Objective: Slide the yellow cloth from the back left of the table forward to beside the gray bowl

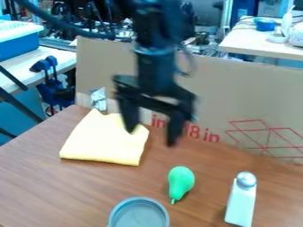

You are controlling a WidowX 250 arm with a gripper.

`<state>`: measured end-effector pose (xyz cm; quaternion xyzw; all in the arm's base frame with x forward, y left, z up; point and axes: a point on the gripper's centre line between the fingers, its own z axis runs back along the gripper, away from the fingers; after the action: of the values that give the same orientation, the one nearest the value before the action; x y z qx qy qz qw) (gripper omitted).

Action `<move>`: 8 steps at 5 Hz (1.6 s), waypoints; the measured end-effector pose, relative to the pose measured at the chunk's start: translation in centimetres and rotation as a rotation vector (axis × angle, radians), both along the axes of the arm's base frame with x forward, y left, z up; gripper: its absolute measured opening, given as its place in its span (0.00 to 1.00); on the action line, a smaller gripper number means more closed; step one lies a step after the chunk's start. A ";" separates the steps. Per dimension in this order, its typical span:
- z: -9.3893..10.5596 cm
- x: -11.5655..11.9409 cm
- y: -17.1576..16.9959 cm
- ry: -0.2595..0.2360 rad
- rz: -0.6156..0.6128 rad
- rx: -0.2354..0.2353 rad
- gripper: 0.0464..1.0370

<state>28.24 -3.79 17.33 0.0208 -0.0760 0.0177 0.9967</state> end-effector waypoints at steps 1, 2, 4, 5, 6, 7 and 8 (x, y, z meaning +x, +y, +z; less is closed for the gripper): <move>-0.9 1.8 4.6 0.017 0.069 -0.004 0.97; -2.3 3.9 9.4 0.046 0.125 -0.011 0.97; -4.7 6.8 14.4 0.071 0.233 -0.025 0.97; -4.7 8.4 16.3 0.030 0.275 -0.010 0.97; -4.7 10.3 17.0 0.021 0.262 0.004 0.97; -4.7 10.8 17.3 0.000 0.214 0.054 0.97; -6.4 10.9 17.5 -0.017 0.207 0.062 0.97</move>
<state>39.10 13.74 10.97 0.0592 -0.0822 0.1184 0.9878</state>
